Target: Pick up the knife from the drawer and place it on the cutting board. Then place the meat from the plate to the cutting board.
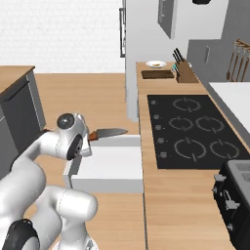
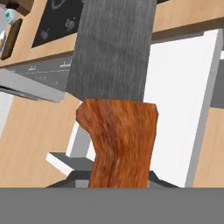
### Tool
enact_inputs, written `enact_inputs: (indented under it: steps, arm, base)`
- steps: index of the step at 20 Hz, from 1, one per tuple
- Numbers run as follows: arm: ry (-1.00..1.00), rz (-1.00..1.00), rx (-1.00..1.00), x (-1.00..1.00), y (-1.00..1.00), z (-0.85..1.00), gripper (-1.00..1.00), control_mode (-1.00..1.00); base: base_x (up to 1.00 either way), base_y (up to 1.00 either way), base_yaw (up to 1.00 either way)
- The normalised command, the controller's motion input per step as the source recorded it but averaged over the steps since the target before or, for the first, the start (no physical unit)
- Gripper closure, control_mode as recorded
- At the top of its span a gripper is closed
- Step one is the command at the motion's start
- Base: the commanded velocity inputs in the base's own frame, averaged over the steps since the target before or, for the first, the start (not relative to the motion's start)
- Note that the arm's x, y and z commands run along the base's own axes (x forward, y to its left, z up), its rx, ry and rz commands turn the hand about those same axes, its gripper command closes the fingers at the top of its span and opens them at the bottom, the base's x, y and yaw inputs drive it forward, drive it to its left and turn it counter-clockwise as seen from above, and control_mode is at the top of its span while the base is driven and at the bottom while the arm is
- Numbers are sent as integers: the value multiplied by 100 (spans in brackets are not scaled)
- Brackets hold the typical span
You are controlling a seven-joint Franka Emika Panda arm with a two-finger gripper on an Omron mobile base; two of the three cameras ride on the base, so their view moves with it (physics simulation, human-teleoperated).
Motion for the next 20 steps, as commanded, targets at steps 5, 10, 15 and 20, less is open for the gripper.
enact_inputs:
  steps: [5,10,15,20]
  arm:
    - [3,7,-2,-72,3,9,100,-100]
    - [0,5,0,-46,94,0,100,-100]
    - [-3,1,0,-2,69,7,100,-100]
    - [-1,-4,7,-12,-93,27,100,-100]
  base:
    - [0,0,0]
    - [0,0,0]
    - [0,0,0]
    - [0,0,0]
